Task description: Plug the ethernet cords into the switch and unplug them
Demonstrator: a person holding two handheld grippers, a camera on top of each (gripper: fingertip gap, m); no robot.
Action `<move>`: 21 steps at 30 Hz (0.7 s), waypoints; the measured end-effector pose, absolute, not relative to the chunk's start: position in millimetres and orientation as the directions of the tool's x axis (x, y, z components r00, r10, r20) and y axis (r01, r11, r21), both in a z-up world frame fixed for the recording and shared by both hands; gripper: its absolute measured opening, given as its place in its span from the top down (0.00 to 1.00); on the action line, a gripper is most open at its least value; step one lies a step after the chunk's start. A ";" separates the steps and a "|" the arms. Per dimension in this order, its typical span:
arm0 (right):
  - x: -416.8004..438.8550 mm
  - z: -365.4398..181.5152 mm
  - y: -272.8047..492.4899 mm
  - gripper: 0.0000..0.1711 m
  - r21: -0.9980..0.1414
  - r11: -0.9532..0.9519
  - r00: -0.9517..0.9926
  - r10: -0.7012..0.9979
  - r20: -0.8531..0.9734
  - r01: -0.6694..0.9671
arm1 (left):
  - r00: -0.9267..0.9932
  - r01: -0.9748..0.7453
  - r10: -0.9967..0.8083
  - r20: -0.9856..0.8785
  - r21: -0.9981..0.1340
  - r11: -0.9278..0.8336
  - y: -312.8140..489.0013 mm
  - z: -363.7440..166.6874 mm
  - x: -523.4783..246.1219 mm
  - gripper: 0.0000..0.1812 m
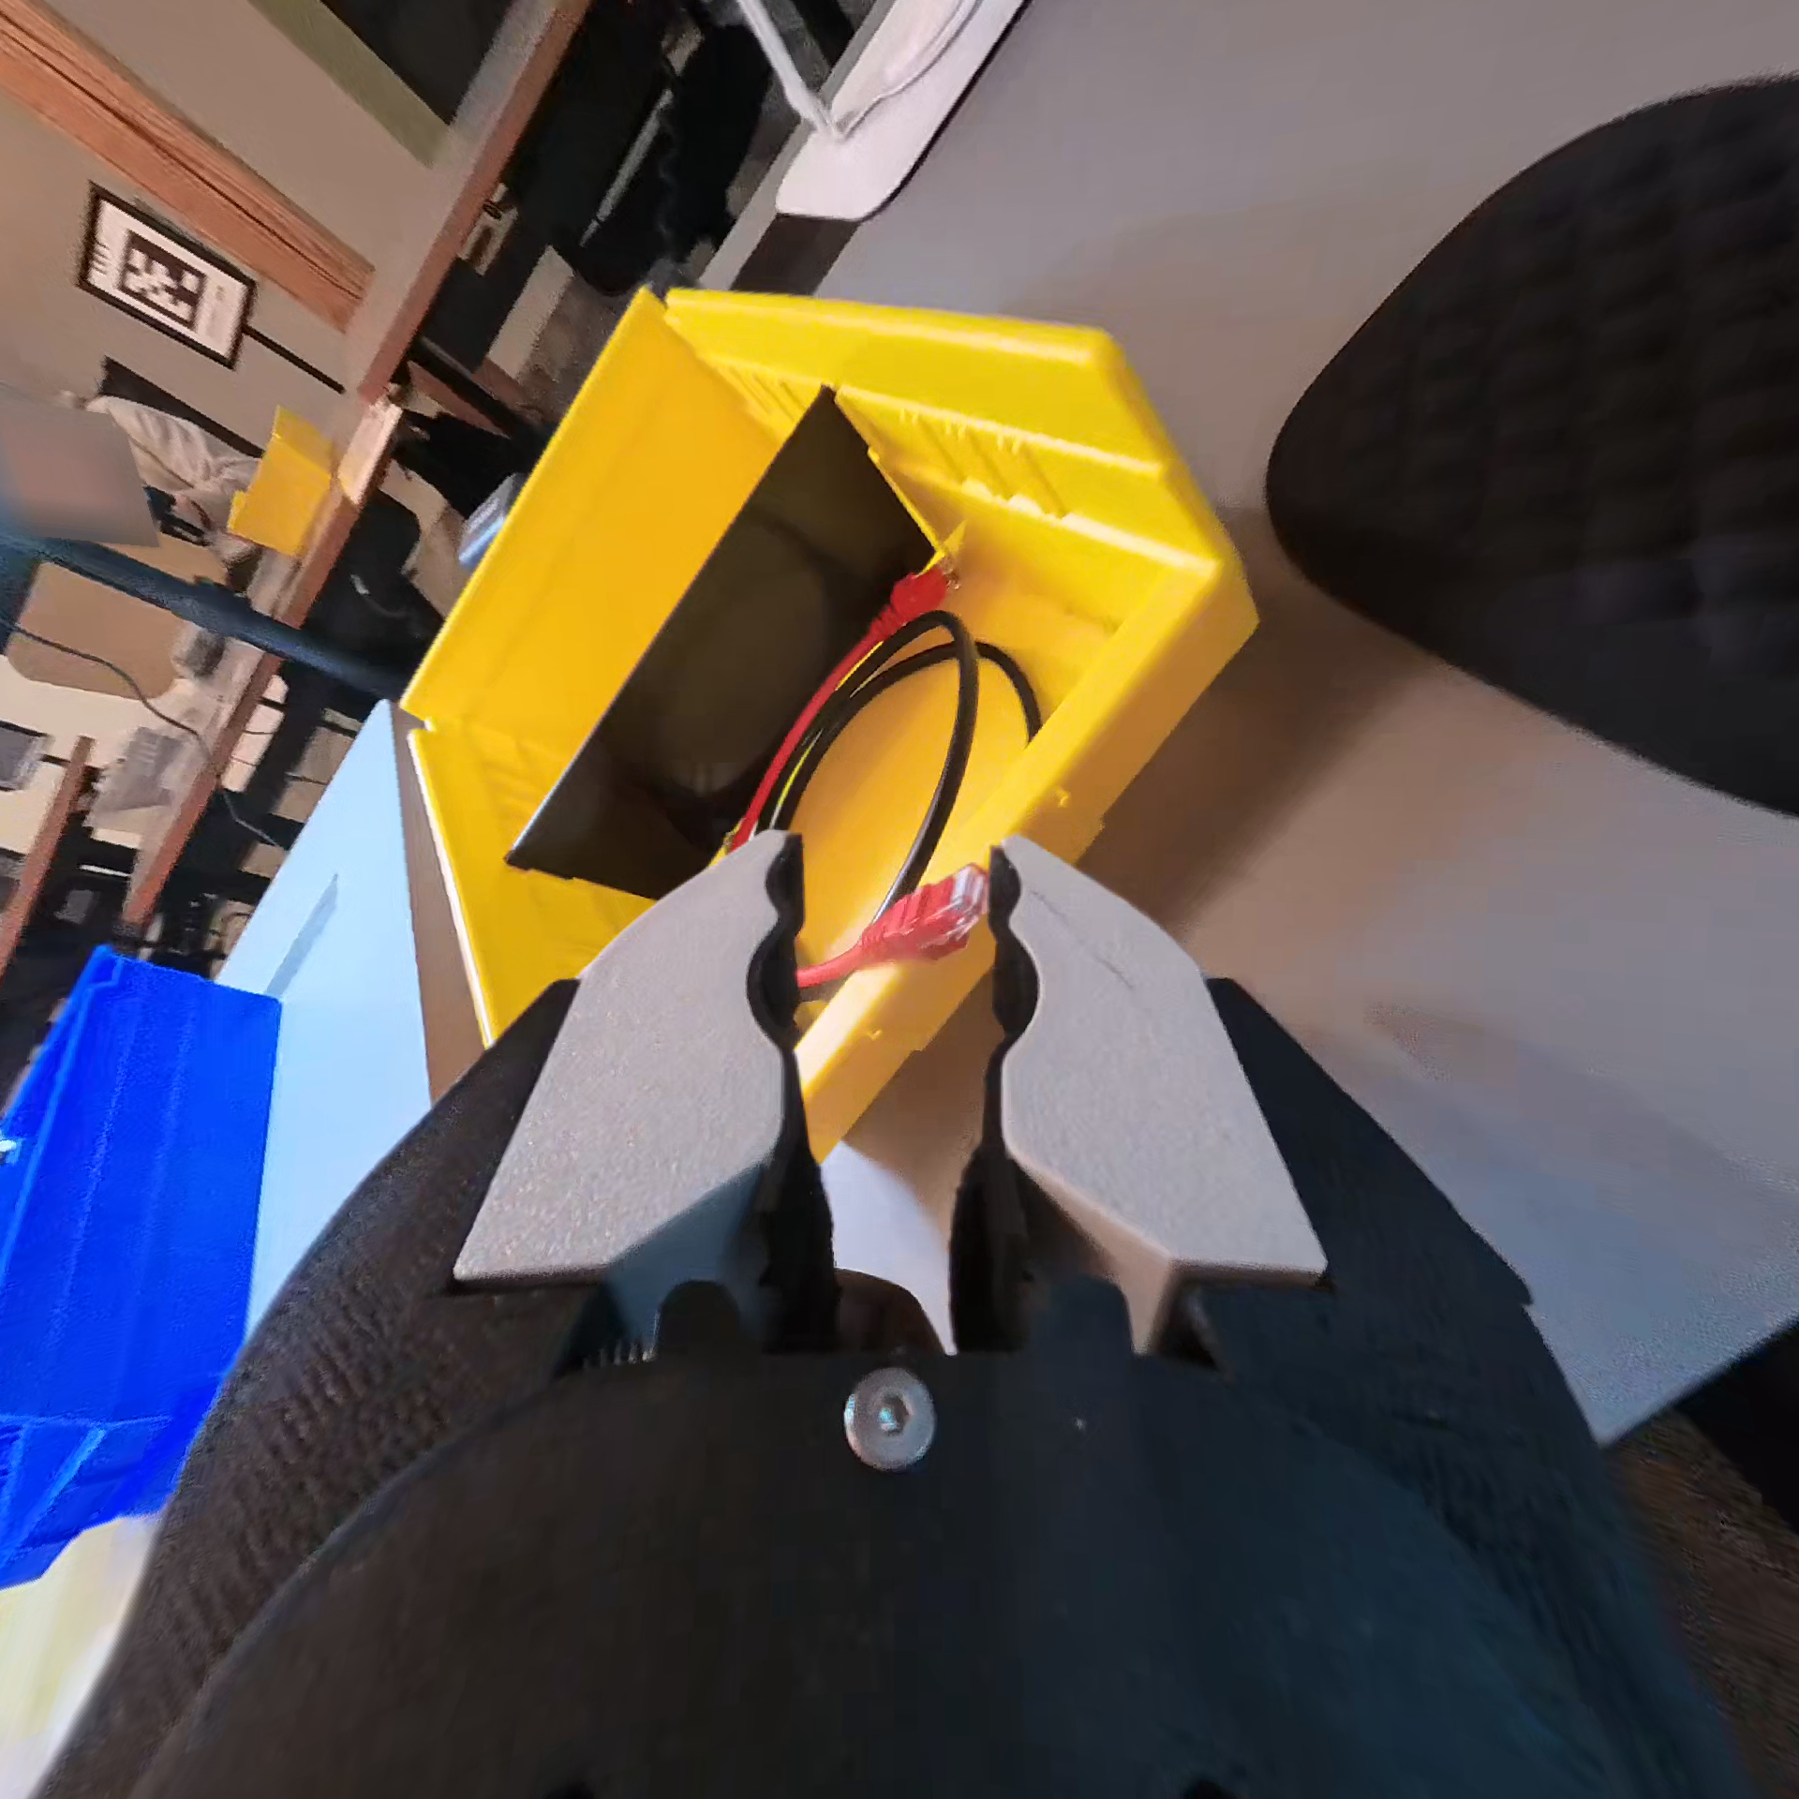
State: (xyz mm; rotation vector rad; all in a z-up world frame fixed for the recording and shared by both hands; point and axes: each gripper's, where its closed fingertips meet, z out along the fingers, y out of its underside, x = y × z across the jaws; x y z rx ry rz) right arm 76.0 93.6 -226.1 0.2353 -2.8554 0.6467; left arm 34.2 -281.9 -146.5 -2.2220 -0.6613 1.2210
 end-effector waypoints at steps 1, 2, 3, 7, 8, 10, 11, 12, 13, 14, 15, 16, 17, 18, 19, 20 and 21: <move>75.9 -222.9 93.0 0.61 -0.435 0.879 -0.967 -0.095 0.237 -0.193 | 0.481 0.163 0.615 -0.625 -0.625 -0.763 -284.2 -152.7 32.9 0.80; 76.8 -218.3 92.2 0.61 -0.470 0.861 -0.967 -0.084 0.242 -0.193 | 0.496 0.171 0.593 -0.634 -0.598 -0.783 -286.2 -161.1 32.5 0.80; 78.4 -213.0 91.3 0.61 -0.508 0.839 -0.966 -0.075 0.246 -0.195 | 0.500 0.188 0.575 -0.648 -0.567 -0.802 -290.1 -168.1 31.1 0.80; 84.8 -196.2 94.5 0.61 -0.609 0.770 -0.965 -0.035 0.259 -0.191 | 0.502 0.171 0.522 -0.689 -0.512 -0.842 -293.3 -182.5 24.4 0.83; 85.8 -194.8 97.2 0.61 -0.617 0.764 -0.964 -0.025 0.264 -0.188 | 0.500 0.157 0.524 -0.689 -0.522 -0.838 -291.6 -182.8 23.1 0.88; 87.7 -193.0 102.9 0.62 -0.625 0.759 -0.962 -0.008 0.272 -0.183 | 0.482 0.153 0.539 -0.691 -0.540 -0.828 -292.2 -179.0 22.0 0.90; 87.9 -192.2 105.7 0.62 -0.624 0.759 -0.961 -0.005 0.277 -0.184 | 0.467 0.148 0.547 -0.695 -0.548 -0.823 -292.7 -174.4 22.2 0.91; 85.7 -190.2 108.1 0.62 -0.621 0.762 -0.957 0.007 0.290 -0.183 | 0.451 0.132 0.554 -0.700 -0.561 -0.817 -291.9 -167.8 22.8 0.91; 82.7 -187.6 109.5 0.62 -0.621 0.763 -0.953 0.023 0.303 -0.179 | 0.424 0.109 0.565 -0.707 -0.580 -0.807 -290.9 -158.7 22.9 0.91; 81.6 -185.3 109.9 0.63 -0.625 0.760 -0.950 0.033 0.311 -0.178 | 0.381 0.081 0.583 -0.718 -0.602 -0.794 -290.6 -146.6 22.2 0.92; 81.8 -183.7 109.4 0.63 -0.629 0.755 -0.947 0.033 0.319 -0.185 | 0.326 0.049 0.604 -0.728 -0.624 -0.779 -291.2 -132.7 21.3 0.92; 81.6 -182.5 108.6 0.64 -0.629 0.752 -0.943 0.031 0.331 -0.197 | 0.254 0.013 0.627 -0.737 -0.645 -0.764 -292.5 -116.7 20.4 0.93; 80.1 -181.7 108.1 0.64 -0.625 0.753 -0.936 0.032 0.349 -0.208 | 0.166 -0.036 0.652 -0.740 -0.665 -0.746 -293.6 -98.2 20.1 0.93; 77.9 -181.1 107.9 0.64 -0.618 0.757 -0.929 0.037 0.368 -0.214 | 0.084 -0.095 0.673 -0.735 -0.678 -0.729 -292.8 -80.0 21.6 0.93; 76.1 -180.6 107.7 0.65 -0.611 0.761 -0.923 0.042 0.382 -0.218 | 0.001 -0.162 0.690 -0.724 -0.681 -0.714 -290.8 -61.2 24.9 0.93; 74.8 -179.7 107.1 0.65 -0.607 0.763 -0.918 0.045 0.394 -0.224 | -0.057 -0.227 0.709 -0.703 -0.682 -0.695 -286.5 -44.9 29.9 0.93; 73.1 -177.5 105.9 0.65 -0.607 0.760 -0.910 0.051 0.412 -0.232 | -0.082 -0.281 0.731 -0.677 -0.688 -0.669 -280.4 -32.0 35.0 0.93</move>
